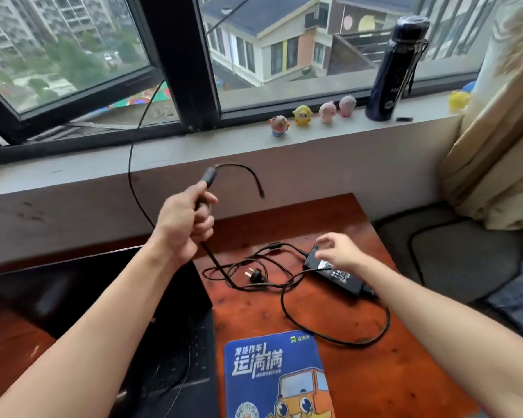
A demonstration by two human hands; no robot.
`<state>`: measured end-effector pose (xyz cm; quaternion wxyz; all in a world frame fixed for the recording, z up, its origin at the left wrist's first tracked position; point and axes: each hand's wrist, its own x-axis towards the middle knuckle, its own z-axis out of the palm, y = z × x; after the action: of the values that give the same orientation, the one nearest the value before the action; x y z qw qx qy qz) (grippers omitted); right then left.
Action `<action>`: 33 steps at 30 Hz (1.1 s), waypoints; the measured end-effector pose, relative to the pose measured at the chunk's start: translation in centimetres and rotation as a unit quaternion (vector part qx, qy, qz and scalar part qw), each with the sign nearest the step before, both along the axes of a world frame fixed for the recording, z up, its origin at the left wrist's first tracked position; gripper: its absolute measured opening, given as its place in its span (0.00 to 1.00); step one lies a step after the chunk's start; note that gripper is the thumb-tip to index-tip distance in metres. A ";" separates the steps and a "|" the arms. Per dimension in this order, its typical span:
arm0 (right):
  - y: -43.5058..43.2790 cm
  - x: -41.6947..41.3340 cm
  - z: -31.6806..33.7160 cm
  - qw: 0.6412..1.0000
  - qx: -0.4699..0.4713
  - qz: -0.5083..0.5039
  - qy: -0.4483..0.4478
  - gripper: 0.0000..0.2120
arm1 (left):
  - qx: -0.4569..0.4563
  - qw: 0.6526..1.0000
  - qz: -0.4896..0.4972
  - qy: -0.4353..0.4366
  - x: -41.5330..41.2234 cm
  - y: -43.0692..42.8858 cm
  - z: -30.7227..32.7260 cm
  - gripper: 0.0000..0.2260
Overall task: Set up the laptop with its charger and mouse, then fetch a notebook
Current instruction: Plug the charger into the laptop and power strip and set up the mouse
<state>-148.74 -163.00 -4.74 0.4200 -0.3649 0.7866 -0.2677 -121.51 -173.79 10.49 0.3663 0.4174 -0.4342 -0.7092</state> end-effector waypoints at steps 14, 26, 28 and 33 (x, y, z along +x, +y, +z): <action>-1.7 6.5 -1.7 0.965 -0.065 0.150 0.207 0.22 | -0.133 0.980 0.107 -0.102 2.5 -0.9 2.9 0.14; -4.2 0.2 13.4 0.906 -0.207 -0.136 -0.342 0.13 | -0.252 0.869 0.016 -0.426 2.3 0.6 -7.4 0.10; -3.6 -0.6 15.3 0.880 -0.225 -0.145 -0.393 0.13 | -0.274 0.840 0.007 -0.469 2.6 0.8 -8.1 0.07; -3.3 -1.1 20.8 0.824 -0.295 -0.139 -0.464 0.17 | -0.208 0.821 -0.058 -0.528 2.2 1.5 -11.3 0.10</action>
<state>-149.88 -166.27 16.06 0.5659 -0.1909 0.4250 -0.6802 -119.32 -172.24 -0.77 0.1168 0.6158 -0.7221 -0.2928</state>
